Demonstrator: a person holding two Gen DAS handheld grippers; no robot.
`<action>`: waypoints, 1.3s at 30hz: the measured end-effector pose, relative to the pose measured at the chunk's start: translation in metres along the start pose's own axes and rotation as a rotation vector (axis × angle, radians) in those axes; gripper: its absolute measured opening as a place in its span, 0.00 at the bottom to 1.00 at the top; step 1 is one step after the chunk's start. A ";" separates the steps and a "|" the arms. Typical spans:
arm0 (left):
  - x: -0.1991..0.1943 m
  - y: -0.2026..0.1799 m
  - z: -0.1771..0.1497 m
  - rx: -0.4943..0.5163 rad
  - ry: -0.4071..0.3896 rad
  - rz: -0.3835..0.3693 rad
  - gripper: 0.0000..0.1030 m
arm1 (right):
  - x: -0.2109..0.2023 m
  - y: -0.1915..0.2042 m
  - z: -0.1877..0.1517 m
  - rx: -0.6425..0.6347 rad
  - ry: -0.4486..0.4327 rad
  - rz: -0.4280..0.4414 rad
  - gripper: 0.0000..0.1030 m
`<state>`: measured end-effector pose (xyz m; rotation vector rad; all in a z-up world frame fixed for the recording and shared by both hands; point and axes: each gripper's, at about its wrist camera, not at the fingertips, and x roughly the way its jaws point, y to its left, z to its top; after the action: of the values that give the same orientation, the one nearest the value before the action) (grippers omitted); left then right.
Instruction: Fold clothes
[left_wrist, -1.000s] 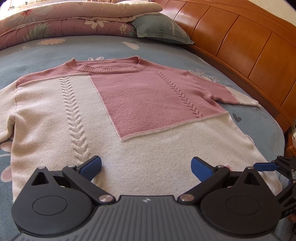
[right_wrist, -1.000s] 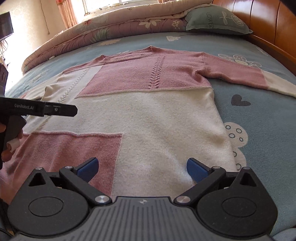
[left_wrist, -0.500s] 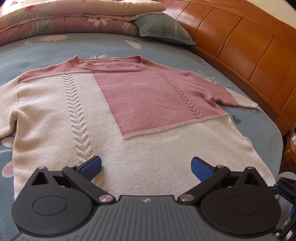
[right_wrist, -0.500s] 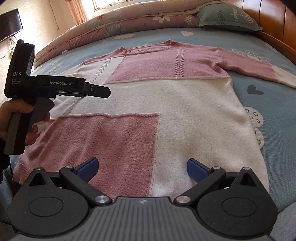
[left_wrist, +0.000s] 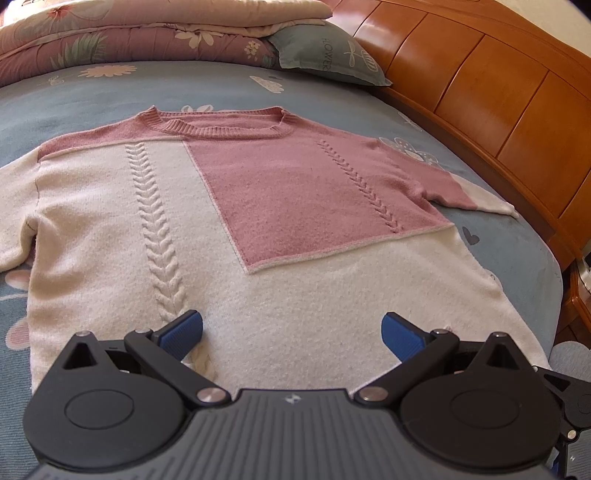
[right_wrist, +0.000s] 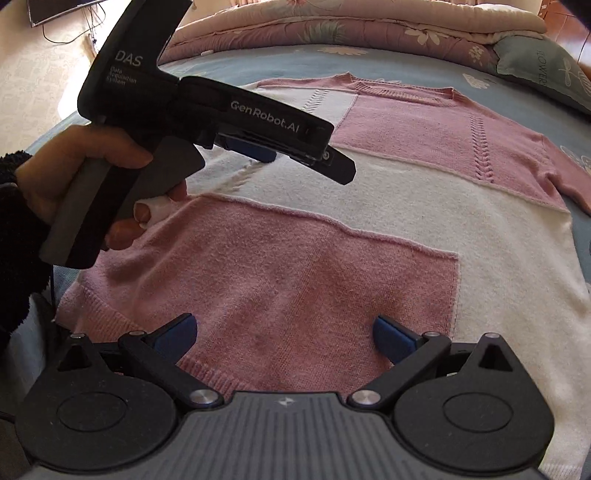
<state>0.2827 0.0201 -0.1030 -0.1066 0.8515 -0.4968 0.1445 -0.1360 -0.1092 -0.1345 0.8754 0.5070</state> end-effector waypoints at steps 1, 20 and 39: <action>0.000 0.001 0.001 -0.005 0.001 -0.003 0.99 | -0.002 -0.001 -0.002 0.005 0.004 -0.016 1.00; -0.004 0.003 0.004 -0.031 0.017 -0.028 0.99 | -0.013 0.017 0.016 -0.044 -0.001 0.158 1.00; -0.010 -0.018 0.000 0.104 -0.051 -0.049 0.99 | -0.076 -0.106 0.018 0.217 -0.166 0.054 1.00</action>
<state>0.2705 0.0084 -0.0907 -0.0447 0.7732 -0.5810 0.1673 -0.2511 -0.0488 0.1283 0.7670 0.4636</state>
